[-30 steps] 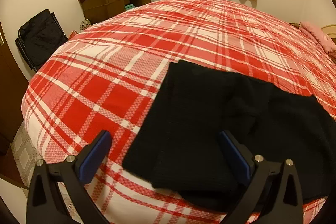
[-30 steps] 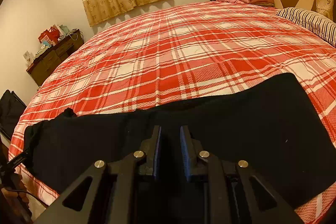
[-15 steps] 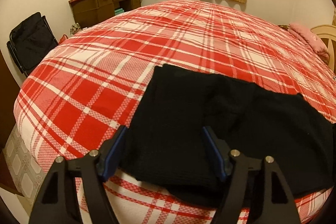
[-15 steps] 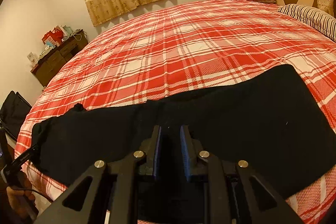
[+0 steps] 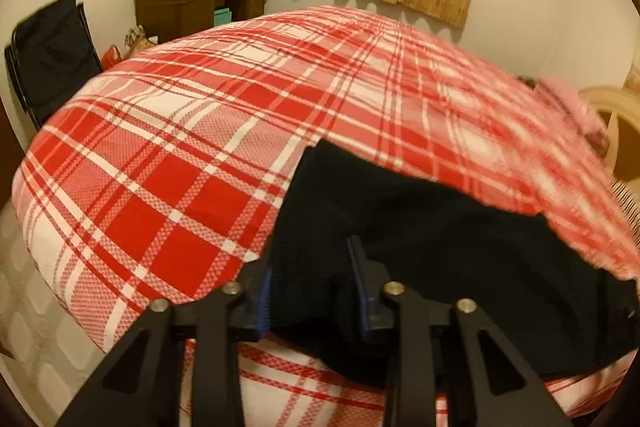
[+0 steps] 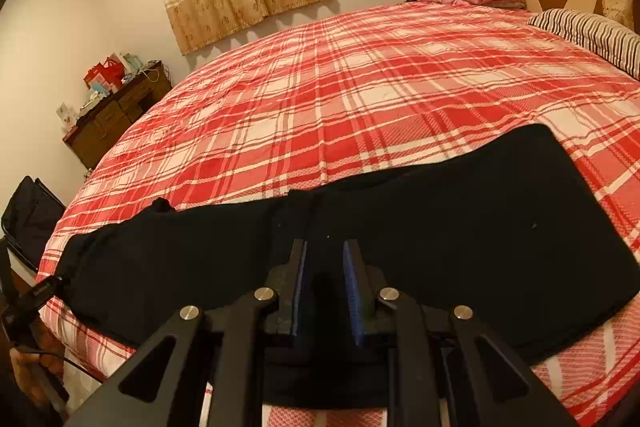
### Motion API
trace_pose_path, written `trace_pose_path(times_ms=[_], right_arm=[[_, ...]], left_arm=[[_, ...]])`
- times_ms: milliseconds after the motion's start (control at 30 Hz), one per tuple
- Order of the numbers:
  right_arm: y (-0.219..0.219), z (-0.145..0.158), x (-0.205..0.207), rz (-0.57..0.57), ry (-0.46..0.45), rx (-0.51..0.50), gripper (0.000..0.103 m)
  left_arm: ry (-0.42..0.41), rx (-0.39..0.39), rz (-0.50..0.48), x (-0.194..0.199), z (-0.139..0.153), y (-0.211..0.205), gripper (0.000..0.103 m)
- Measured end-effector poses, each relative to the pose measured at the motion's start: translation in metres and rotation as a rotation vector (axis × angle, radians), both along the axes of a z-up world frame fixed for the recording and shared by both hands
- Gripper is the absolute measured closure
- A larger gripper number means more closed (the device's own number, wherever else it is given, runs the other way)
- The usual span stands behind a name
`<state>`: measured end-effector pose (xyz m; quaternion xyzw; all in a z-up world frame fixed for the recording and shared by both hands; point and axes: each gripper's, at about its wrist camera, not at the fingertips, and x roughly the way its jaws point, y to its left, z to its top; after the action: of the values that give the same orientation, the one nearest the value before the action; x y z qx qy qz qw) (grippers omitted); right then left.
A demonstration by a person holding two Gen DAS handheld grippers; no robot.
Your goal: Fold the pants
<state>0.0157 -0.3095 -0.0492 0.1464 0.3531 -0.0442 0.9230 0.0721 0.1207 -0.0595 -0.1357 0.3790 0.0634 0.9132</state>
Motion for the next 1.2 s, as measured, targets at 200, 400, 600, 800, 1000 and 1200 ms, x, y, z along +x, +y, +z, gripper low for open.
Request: trace_pose_path(times_ms=[200, 400, 600, 800, 1000, 1200], right_arm=[[-0.013, 0.001, -0.006, -0.02, -0.01, 0.027, 0.083], [-0.023, 0.002, -0.013, -0.041, -0.013, 0.045, 0.083], [-0.029, -0.005, -0.019, -0.05, -0.001, 0.061, 0.083], [-0.019, -0.007, -0.014, -0.024, 0.004, 0.086, 0.083], [-0.002, 0.0, -0.01, 0.019, 0.005, 0.048, 0.083], [0.0, 0.0, -0.008, 0.013, 0.014, 0.049, 0.083]], left_arm=[[-0.035, 0.045, -0.021, -0.001, 0.013, -0.015, 0.084], [0.012, 0.055, -0.016, 0.01, 0.017, -0.018, 0.078], [-0.062, -0.002, 0.008, -0.012, 0.029, 0.01, 0.036], [-0.084, -0.073, 0.064, -0.027, 0.016, 0.03, 0.024], [-0.025, -0.311, 0.112, -0.045, -0.022, 0.018, 0.024], [-0.047, -0.347, 0.121, -0.05, -0.022, 0.011, 0.024]])
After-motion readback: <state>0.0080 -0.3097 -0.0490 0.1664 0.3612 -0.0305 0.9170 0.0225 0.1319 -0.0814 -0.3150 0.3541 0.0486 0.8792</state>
